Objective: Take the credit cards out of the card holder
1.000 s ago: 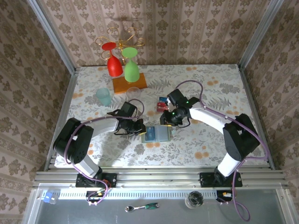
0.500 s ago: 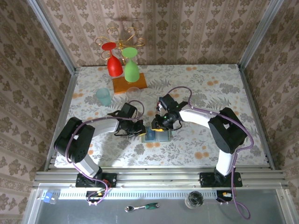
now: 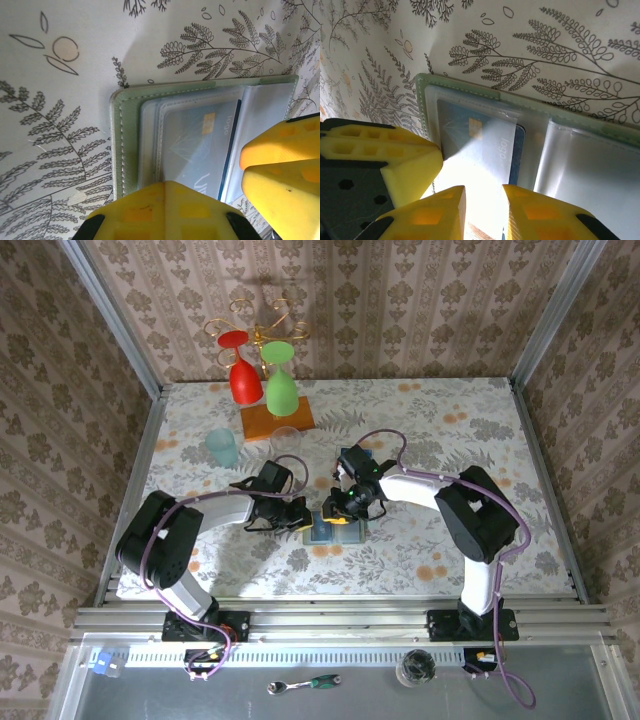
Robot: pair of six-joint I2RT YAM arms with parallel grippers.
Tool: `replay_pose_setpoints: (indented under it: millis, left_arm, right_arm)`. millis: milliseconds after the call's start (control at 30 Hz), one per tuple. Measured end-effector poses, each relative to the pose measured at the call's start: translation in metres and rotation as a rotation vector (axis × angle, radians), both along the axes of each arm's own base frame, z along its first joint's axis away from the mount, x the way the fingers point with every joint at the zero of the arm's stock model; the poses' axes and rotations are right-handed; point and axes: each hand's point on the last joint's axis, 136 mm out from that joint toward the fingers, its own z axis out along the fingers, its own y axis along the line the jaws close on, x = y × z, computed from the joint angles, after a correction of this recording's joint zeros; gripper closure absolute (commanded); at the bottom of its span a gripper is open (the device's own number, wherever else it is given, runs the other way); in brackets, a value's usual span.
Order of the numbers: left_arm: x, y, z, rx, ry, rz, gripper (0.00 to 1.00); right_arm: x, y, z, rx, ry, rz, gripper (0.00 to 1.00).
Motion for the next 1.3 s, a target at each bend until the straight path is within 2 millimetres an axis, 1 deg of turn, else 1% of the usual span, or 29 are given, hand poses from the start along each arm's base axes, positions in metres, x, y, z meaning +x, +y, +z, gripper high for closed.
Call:
replay_pose_setpoints:
  millis: [400, 567, 700, 800, 1100, 1300]
  left_arm:
    - [0.0, 0.0, 0.0, -0.003, 0.001, -0.001, 1.0]
    - [0.0, 0.0, 0.0, -0.003, 0.001, -0.002, 1.0]
    - [-0.001, -0.001, 0.001, -0.005, 0.002, -0.003, 0.94]
    - [-0.001, -0.001, 0.001, -0.006, 0.002, -0.002, 0.93]
    - [-0.003, 0.0, 0.001, -0.001, 0.009, -0.003, 1.0]
    - [-0.003, 0.001, 0.0, 0.001, 0.013, -0.003, 1.0]
  right_arm:
    - [-0.002, -0.001, -0.01, -0.015, 0.022, -0.001, 0.77]
    - [-0.002, -0.001, -0.011, -0.019, 0.018, 0.002, 0.77]
    - [-0.002, -0.002, -0.011, -0.021, 0.017, 0.006, 0.77]
    - [-0.002, -0.002, -0.012, -0.021, 0.013, 0.011, 0.77]
    - [-0.002, -0.003, -0.012, -0.029, 0.005, 0.02, 0.77]
    - [-0.002, -0.005, -0.013, -0.046, 0.001, 0.021, 0.77]
